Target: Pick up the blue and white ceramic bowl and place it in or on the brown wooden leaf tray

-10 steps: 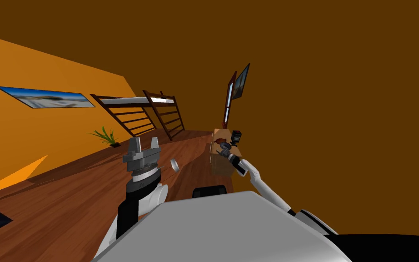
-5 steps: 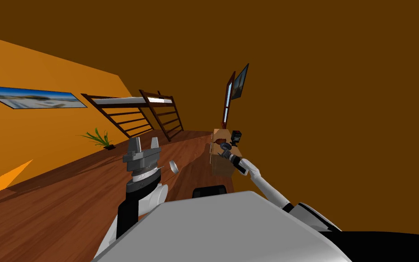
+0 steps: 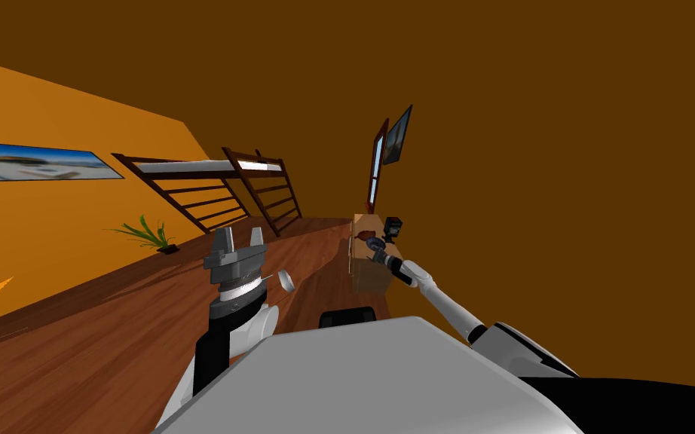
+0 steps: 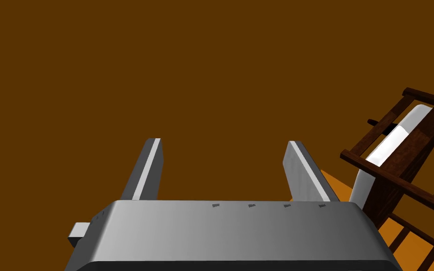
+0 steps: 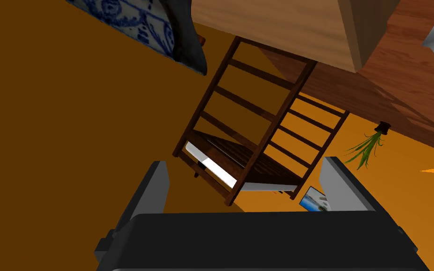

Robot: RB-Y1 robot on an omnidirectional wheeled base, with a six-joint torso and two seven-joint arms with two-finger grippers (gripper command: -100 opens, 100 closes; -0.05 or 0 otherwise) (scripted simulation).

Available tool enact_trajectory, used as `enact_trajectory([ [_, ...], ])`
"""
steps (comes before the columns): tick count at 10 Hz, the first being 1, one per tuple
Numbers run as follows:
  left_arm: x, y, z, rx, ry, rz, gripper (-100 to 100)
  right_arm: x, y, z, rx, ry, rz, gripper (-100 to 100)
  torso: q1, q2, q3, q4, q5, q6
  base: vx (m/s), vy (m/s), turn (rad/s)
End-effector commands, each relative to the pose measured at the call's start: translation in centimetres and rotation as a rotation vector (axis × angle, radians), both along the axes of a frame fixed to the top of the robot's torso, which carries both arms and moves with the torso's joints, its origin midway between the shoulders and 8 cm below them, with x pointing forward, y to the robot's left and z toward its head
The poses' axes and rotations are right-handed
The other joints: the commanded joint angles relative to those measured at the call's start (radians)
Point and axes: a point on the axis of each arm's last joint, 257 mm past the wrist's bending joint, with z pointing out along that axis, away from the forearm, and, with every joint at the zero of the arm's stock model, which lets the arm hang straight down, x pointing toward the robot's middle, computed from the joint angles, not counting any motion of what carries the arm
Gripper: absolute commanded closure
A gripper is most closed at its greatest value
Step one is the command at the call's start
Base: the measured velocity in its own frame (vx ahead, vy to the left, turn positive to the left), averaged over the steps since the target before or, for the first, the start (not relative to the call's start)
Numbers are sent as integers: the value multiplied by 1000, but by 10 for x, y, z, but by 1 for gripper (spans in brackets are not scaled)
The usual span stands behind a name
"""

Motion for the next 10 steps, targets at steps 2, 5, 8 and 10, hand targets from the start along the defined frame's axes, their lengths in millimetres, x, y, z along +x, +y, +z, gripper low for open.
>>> enact_trajectory([
  [2, 0, 0, 0, 0, 0, 0, 0, 1, -31, -20, -163, 3, 33, -100, 0, 0, 0, 0, 0, 0, 52, 47, -67],
  [5, 0, 0, 0, 0, 0, 0, 0, 1, -54, -31, -272, 7, 55, -100, 1, -1, -1, 0, 0, 0, 55, 45, -48],
  [8, 0, 0, 0, 0, 0, 0, 0, 1, -90, -42, -427, 14, 88, -100, 0, 1, 1, 0, 0, 0, 30, 32, -47],
  [10, 0, 0, 0, 0, 0, 0, 0, 1, -92, -42, -437, 14, 90, -100, 0, 1, 0, 0, 0, 0, 26, 30, -30],
])
